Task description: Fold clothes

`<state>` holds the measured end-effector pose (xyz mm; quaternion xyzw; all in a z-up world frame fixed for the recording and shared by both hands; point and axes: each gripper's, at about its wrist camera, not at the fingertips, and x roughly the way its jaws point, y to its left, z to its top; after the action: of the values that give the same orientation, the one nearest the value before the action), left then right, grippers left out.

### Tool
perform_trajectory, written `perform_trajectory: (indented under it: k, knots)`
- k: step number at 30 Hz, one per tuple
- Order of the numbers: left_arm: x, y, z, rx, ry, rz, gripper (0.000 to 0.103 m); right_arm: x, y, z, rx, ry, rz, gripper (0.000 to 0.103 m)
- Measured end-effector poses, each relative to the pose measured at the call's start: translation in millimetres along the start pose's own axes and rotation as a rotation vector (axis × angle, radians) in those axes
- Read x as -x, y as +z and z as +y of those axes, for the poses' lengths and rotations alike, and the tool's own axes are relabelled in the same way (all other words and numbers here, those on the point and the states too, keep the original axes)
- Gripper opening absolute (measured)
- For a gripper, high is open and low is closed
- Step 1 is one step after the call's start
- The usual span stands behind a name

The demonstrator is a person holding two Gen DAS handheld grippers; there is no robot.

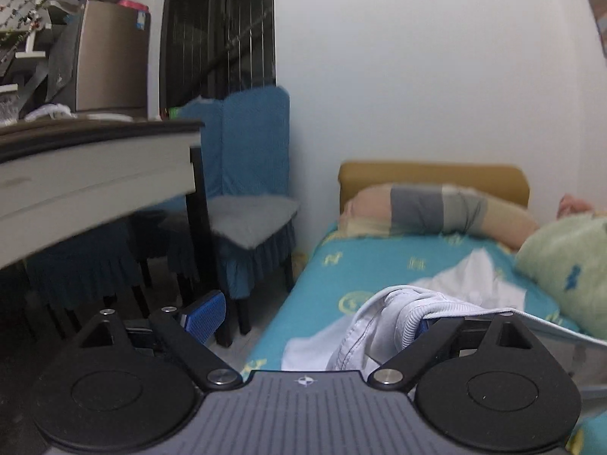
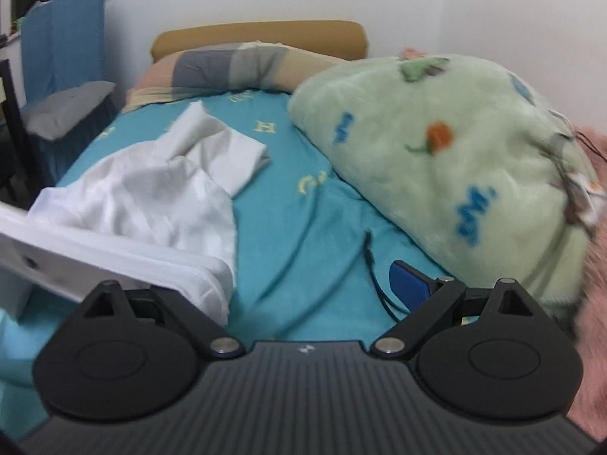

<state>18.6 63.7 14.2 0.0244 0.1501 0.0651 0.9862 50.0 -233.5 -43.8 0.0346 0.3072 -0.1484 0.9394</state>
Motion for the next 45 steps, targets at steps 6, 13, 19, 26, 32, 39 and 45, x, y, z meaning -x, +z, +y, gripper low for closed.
perform_trajectory:
  k: [6, 13, 19, 26, 32, 39, 45]
  knots:
    - [61.8, 83.6, 20.2, 0.079, -0.012, -0.189, 0.094, 105.1, 59.7, -8.0, -0.031, -0.046, -0.350, 0.095]
    - [167.4, 240.4, 46.1, 0.178, -0.055, -0.502, 0.095, 265.3, 177.6, -28.3, -0.048, 0.023, -0.741, 0.095]
    - [254.1, 337.8, 61.4, 0.175, -0.096, -0.686, 0.100, 380.1, 242.9, -53.1, -0.022, 0.052, -0.945, 0.095]
    - [250.0, 353.9, 50.0, 0.150, -0.169, -0.603, 0.103, 382.0, 256.1, -66.3, 0.033, 0.082, -0.891, 0.095]
    - [120.9, 292.6, 33.2, 0.120, -0.201, -0.412, 0.103, 277.7, 220.5, -51.1, 0.055, 0.101, -0.700, 0.095]
    - [-71.6, 265.0, -27.7, -0.061, -0.100, -0.268, 0.102, 99.1, 237.9, -15.5, 0.041, 0.073, -0.475, 0.095]
    - [-265.0, 226.5, -62.2, -0.076, -0.033, -0.115, 0.102, -99.7, 276.8, 39.3, 0.019, 0.032, -0.302, 0.095]
